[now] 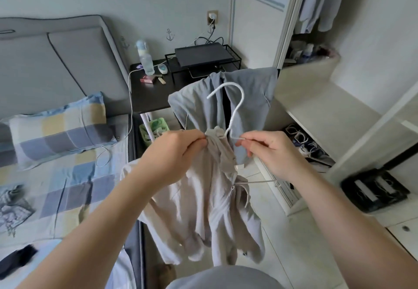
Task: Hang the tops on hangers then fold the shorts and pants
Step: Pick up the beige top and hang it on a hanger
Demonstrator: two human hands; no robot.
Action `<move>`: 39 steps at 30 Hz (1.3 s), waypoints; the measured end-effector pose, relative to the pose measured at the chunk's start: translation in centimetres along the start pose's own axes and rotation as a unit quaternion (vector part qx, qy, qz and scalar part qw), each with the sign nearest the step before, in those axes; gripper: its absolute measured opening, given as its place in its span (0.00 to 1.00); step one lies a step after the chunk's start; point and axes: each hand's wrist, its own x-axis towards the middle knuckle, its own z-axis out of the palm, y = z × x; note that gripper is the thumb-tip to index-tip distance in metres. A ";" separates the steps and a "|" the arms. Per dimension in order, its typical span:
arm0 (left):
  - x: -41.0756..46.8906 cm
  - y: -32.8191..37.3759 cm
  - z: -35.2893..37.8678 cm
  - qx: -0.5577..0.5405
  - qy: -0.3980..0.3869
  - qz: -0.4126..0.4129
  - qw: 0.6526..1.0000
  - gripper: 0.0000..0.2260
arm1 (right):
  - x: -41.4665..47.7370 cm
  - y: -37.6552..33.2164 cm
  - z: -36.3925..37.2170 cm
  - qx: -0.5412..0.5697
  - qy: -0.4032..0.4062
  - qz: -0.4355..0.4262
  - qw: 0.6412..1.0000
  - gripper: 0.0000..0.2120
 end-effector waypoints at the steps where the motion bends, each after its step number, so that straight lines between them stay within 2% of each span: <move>1: 0.0 0.2 0.3 -0.010 0.004 0.003 1.000 0.10 | 0.1 -0.2 0.2 -0.010 -0.010 -0.007 1.000 0.14; 5: 0.1 0.7 0.9 -0.021 0.009 0.016 1.000 0.14 | 0.3 -0.6 1.4 -0.026 -0.038 -0.025 0.999 0.12; 7: 0.2 0.5 0.7 -0.012 0.020 0.004 1.000 0.15 | 0.4 -0.7 1.8 -0.020 -0.023 -0.031 0.999 0.11; 9: 0.2 0.0 0.5 -0.013 0.043 -0.016 0.999 0.18 | 0.2 -0.6 1.9 -0.062 0.069 -0.092 0.991 0.09; 11: -0.2 -0.3 0.2 -0.038 0.085 -0.045 0.995 0.18 | -0.6 0.0 2.2 -0.106 0.178 -0.163 0.965 0.07; 12: -0.4 -0.4 0.2 -0.052 0.109 -0.059 0.991 0.17 | -1.1 0.4 2.6 -0.101 0.194 -0.175 0.960 0.07; 13: -0.6 -0.4 0.2 -0.065 0.130 -0.070 0.987 0.17 | -1.6 0.8 3.2 -0.076 0.170 -0.160 0.969 0.07; 15: -0.7 -0.2 0.4 -0.091 0.169 -0.084 0.978 0.18 | -2.3 1.4 4.8 -0.034 0.037 -0.062 0.997 0.13; 17: -0.5 0.0 0.7 -0.110 0.192 -0.095 0.971 0.20 | -2.4 2.2 6.7 -0.055 -0.086 0.013 0.995 0.24; 18: -0.3 0.1 1.0 -0.111 0.192 -0.097 0.970 0.20 | -2.1 2.5 7.3 -0.068 -0.097 0.022 0.993 0.26; 22: -0.3 -0.2 1.9 -0.112 0.186 -0.105 0.971 0.17 | -0.4 2.8 8.1 -0.079 -0.061 0.061 0.993 0.15; 24: -0.4 -0.6 2.3 -0.118 0.199 -0.118 0.966 0.18 | -0.1 2.8 8.3 -0.024 -0.058 0.086 0.994 0.09; 26: -0.4 -1.0 2.4 -0.122 0.212 -0.136 0.960 0.17 | -0.2 2.7 8.5 0.028 -0.023 0.088 0.995 0.11; 29: -0.5 -1.7 2.5 -0.129 0.225 -0.168 0.951 0.16 | -0.7 2.9 8.6 0.046 0.004 0.080 0.996 0.14; 32: -0.6 -2.2 2.5 -0.122 0.235 -0.181 0.947 0.14 | -1.5 2.9 8.3 0.019 -0.007 0.029 0.999 0.03; 34: -0.5 -2.3 2.8 -0.115 0.246 -0.195 0.942 0.13 | -1.9 2.8 8.2 -0.032 0.012 -0.050 0.998 0.06; 36: -0.5 -2.4 3.1 -0.109 0.254 -0.209 0.938 0.13 | -2.4 2.6 8.0 -0.036 0.032 -0.101 0.994 0.08; 39: -0.3 -2.6 3.4 -0.104 0.253 -0.220 0.936 0.13 | -3.1 2.6 7.7 -0.028 0.017 -0.083 0.996 0.11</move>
